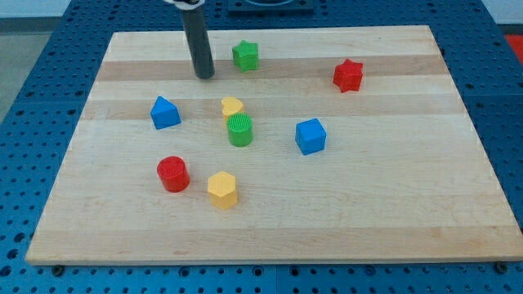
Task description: Push the green star diagonal to the red star
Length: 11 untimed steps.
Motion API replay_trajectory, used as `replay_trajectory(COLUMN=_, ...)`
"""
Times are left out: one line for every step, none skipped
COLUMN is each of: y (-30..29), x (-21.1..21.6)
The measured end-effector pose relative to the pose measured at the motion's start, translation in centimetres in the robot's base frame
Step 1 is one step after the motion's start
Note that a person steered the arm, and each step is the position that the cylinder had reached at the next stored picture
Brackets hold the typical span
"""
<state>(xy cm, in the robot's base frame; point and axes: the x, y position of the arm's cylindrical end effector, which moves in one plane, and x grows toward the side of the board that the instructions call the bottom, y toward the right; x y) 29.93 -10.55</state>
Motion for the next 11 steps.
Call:
replay_trajectory(y=3.6, x=-0.6)
replay_trajectory(y=7.6, x=-1.0)
replay_trajectory(y=8.3, x=-2.5)
replay_trajectory(y=3.0, x=-2.4)
replay_trajectory(y=1.7, x=-4.5)
replay_trajectory(y=7.6, x=-4.6)
replay_trajectory(y=14.1, x=-4.5)
replay_trajectory(y=15.0, x=-4.6)
replay_trajectory(y=10.3, x=-2.4)
replay_trajectory(y=7.1, x=4.6)
replay_trajectory(y=12.9, x=11.2)
